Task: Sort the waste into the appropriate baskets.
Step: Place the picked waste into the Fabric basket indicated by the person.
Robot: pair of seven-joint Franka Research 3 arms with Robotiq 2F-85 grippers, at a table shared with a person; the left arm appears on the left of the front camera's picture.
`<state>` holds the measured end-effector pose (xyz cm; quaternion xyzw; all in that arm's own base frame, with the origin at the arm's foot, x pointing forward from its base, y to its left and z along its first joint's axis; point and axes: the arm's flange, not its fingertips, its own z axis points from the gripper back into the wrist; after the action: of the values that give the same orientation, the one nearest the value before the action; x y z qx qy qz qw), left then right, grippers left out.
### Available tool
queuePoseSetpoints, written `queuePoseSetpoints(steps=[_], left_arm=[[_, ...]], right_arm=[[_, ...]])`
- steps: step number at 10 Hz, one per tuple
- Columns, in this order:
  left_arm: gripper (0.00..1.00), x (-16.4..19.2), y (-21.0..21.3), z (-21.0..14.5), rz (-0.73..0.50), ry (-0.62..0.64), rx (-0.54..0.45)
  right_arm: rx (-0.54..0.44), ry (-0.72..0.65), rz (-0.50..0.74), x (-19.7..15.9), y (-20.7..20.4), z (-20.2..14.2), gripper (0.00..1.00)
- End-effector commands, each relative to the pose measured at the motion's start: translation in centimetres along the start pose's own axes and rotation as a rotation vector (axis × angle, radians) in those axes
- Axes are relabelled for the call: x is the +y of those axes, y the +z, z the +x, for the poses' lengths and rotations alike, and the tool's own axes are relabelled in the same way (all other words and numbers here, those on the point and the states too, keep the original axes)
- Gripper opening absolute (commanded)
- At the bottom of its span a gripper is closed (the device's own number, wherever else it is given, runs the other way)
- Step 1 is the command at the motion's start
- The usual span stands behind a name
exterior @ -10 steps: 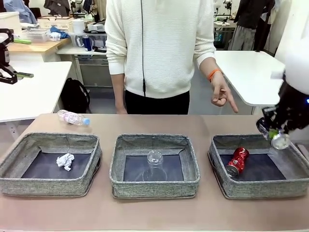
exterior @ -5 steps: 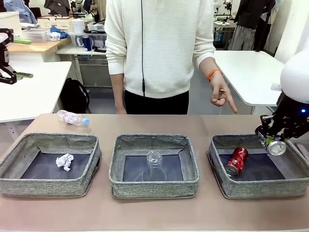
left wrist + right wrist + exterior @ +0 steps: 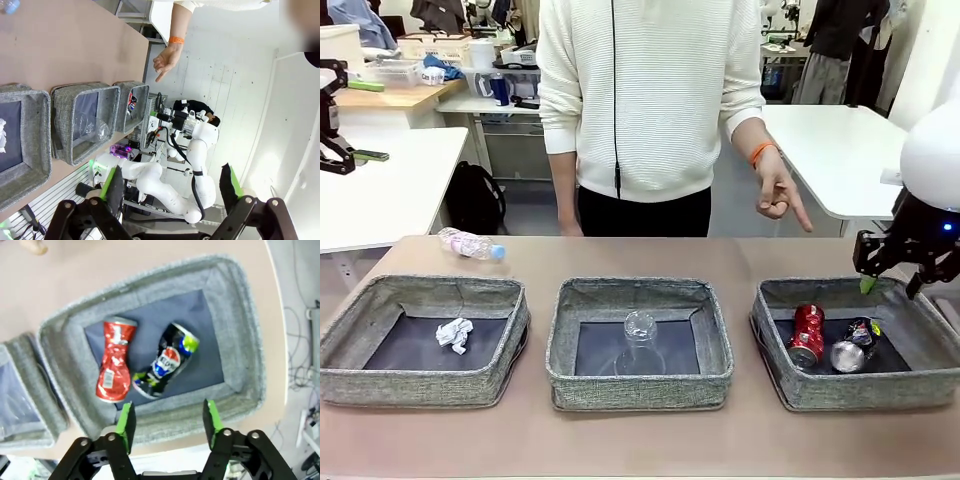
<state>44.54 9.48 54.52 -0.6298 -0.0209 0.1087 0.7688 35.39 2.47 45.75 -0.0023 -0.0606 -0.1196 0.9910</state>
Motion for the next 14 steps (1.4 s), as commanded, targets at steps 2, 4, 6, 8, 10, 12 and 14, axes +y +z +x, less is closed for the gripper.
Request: queuePoseSetpoints(steps=[2, 4, 6, 8, 10, 12, 14], left_arm=[[1.00, -0.2, 0.1, -0.2, -0.014, -0.006, 0.004], [1.00, -0.2, 0.1, -0.2, -0.014, -0.006, 0.004], [1.00, -0.2, 0.1, -0.2, -0.014, -0.006, 0.004], [1.00, -0.2, 0.1, -0.2, -0.014, -0.006, 0.004], [1.00, -0.2, 0.1, -0.2, -0.014, -0.006, 0.004], [1.00, -0.2, 0.1, -0.2, -0.014, -0.006, 0.004], [1.00, -0.2, 0.1, -0.2, -0.014, -0.006, 0.004]], right_arm=[[-0.024, -0.025, 0.026, 0.5, 0.2, 0.2, 1.00], [-0.022, -0.030, 0.093, 0.8, 0.7, 0.3, 1.00], [-0.011, 0.064, 0.317, 2.2, 4.4, -0.7, 1.00], [0.108, 0.139, 0.809, 2.8, 9.7, -1.4, 1.00], [0.223, 0.047, 1.258, 2.1, 11.7, -0.4, 1.00], [0.257, -0.068, 1.499, 1.1, 10.9, 0.9, 1.00], [0.284, -0.134, 1.576, -1.4, 8.8, 1.9, 1.00]])
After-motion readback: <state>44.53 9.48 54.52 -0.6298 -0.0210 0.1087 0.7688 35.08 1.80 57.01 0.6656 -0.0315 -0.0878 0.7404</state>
